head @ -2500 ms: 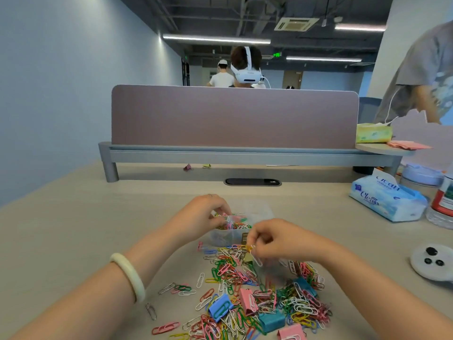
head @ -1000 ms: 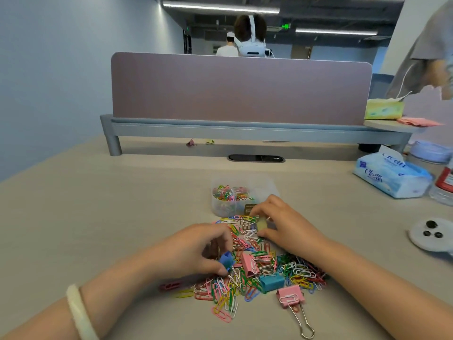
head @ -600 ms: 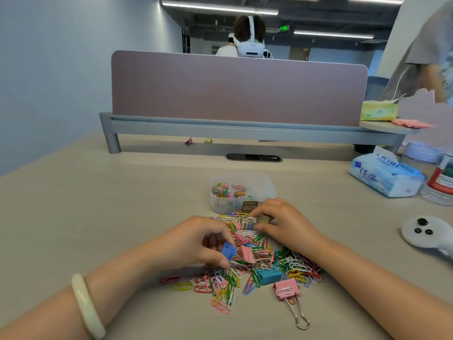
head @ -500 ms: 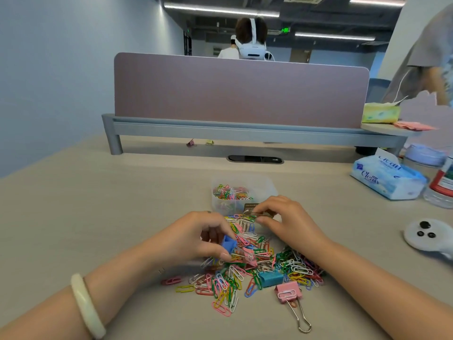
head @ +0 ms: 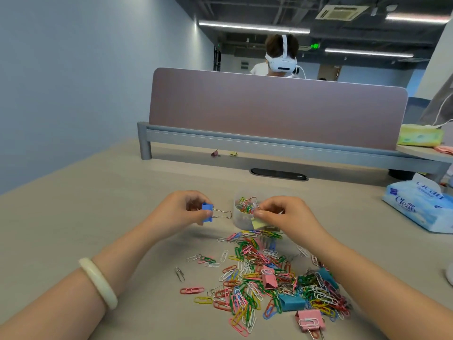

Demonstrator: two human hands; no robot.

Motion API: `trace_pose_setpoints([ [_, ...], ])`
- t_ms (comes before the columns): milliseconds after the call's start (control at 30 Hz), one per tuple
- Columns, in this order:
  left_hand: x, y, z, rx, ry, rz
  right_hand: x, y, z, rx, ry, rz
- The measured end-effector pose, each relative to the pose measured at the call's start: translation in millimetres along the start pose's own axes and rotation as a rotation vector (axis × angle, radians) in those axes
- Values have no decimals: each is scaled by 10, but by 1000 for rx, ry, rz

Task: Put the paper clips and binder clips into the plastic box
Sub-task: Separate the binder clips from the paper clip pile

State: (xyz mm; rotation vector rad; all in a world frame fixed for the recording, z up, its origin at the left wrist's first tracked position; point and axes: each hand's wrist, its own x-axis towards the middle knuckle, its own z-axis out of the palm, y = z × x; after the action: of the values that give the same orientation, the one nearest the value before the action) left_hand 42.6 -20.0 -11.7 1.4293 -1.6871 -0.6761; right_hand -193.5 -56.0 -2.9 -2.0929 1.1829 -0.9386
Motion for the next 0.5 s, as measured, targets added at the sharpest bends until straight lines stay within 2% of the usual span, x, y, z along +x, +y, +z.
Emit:
trace_pose_setpoints([
  [167, 59, -299, -182, 140, 181, -189, 522, -150, 414, -310, -118, -57],
  [333, 79, -499, -241, 201, 188, -319, 823, -266, 755, -555, -257, -72],
  [500, 61, -551, -248, 308, 228, -321, 986, -272, 953, -684, -324, -57],
])
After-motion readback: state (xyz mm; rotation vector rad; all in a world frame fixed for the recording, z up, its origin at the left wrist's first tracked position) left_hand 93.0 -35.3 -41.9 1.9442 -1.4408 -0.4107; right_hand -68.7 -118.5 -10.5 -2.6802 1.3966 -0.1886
